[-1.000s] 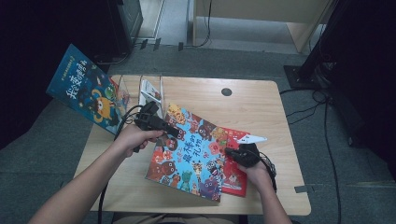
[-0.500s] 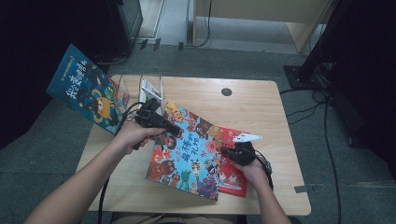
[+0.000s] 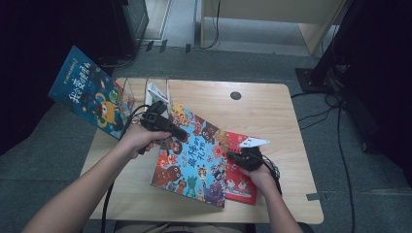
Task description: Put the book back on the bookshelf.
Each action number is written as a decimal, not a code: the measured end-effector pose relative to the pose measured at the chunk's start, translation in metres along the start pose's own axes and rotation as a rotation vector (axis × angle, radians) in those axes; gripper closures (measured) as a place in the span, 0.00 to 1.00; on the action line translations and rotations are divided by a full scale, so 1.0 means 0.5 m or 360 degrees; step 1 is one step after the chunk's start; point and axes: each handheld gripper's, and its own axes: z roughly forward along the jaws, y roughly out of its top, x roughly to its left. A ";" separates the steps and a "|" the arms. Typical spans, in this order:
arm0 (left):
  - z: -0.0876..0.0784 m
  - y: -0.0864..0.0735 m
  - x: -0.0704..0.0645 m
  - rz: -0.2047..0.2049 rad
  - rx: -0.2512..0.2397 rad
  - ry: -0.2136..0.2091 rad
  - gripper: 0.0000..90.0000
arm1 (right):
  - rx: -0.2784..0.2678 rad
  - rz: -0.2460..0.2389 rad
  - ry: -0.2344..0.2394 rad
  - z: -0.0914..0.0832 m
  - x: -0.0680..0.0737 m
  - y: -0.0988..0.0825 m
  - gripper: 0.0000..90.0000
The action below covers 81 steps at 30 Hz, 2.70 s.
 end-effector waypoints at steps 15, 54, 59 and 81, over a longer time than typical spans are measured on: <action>0.003 0.006 -0.001 -0.0023 0.0011 -0.0022 0.85 | -0.0004 -0.0025 -0.0019 0.003 0.003 0.002 1.00; -0.058 0.052 -0.062 -0.0119 0.0082 0.0088 0.90 | 0.0030 -0.0281 -0.0053 0.001 0.006 0.005 0.48; -0.071 0.048 -0.058 -0.0096 0.0075 0.0081 0.89 | 0.0030 -0.0290 -0.0052 0.002 0.006 0.004 0.48; -0.191 0.049 -0.085 -0.0039 -0.0017 0.0088 0.89 | -0.0030 -0.0320 -0.0045 0.010 0.010 -0.005 0.36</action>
